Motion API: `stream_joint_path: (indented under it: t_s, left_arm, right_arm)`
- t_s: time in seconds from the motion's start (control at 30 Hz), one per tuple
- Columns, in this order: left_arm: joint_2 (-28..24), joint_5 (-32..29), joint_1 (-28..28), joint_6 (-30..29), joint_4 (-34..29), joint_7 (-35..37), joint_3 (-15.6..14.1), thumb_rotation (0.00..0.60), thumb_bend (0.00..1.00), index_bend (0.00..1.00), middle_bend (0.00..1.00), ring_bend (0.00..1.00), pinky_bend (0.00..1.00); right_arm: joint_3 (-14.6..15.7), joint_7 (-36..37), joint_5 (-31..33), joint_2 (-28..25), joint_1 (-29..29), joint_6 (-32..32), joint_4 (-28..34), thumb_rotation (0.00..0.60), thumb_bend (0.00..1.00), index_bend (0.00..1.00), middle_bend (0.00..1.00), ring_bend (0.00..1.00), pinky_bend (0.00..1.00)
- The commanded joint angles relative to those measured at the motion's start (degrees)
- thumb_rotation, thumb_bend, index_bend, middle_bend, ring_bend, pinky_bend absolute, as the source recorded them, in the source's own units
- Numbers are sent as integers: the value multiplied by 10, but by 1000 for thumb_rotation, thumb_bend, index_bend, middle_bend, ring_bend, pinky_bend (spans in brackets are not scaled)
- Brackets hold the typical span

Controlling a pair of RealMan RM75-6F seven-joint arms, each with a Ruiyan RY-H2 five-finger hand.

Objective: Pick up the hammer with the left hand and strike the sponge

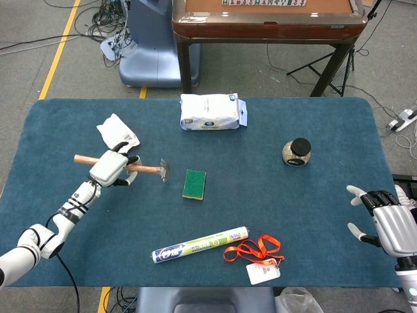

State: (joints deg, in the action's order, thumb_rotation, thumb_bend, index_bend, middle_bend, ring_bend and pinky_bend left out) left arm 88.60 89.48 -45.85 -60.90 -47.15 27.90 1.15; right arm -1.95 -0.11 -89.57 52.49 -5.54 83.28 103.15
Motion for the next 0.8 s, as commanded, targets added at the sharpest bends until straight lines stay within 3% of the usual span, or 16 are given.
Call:
stream_joint_path:
  t_s: [0.03, 0.4, 0.8]
  left_arm:
    - [-12, -7, 8, -13, -20, 10, 10, 600, 472, 796, 806, 525, 111]
    - [-42, 7, 25, -64, -82, 24, 16, 600, 472, 807, 821, 576, 185]
    - [-45, 39, 20, -82, -123, -5, 7, 600, 472, 808, 836, 705, 734]
  right_arm:
    - [0, 0, -2, 0, 1, 2, 1, 600, 221, 215, 412, 273, 259]
    - [2, 5, -9, 0, 3, 6, 0, 600, 221, 215, 412, 273, 259]
    - [5, 15, -16, 0, 8, 15, -6, 600, 221, 215, 412, 273, 259]
